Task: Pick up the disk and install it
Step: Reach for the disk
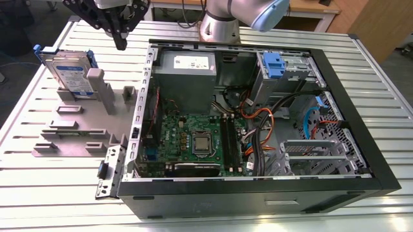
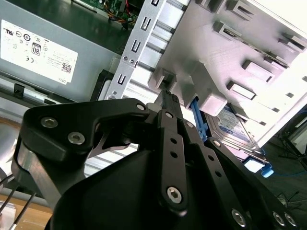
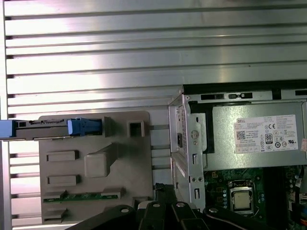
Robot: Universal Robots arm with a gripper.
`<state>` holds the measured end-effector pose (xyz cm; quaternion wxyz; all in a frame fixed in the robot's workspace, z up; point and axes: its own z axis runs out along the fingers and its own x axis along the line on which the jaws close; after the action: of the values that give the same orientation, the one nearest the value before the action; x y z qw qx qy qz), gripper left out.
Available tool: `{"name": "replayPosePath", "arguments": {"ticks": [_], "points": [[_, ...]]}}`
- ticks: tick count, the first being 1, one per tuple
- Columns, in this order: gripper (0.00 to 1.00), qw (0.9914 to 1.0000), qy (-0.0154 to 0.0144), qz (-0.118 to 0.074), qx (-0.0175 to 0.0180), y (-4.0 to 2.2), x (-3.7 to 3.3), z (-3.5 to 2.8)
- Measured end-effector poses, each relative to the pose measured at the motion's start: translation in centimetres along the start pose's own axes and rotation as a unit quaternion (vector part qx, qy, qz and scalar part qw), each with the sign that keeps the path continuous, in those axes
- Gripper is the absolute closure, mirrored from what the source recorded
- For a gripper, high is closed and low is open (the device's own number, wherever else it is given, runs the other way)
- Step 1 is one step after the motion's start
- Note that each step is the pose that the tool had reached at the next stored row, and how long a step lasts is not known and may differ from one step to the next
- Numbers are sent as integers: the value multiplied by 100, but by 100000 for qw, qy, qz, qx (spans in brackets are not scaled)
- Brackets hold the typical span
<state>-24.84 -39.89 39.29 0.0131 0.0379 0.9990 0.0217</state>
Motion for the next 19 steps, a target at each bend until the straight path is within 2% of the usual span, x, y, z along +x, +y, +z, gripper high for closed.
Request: {"name": "replayPosePath", "arguments": {"ticks": [19], "points": [[89,100000,0,-1,-2,-3,46,-1]]}}
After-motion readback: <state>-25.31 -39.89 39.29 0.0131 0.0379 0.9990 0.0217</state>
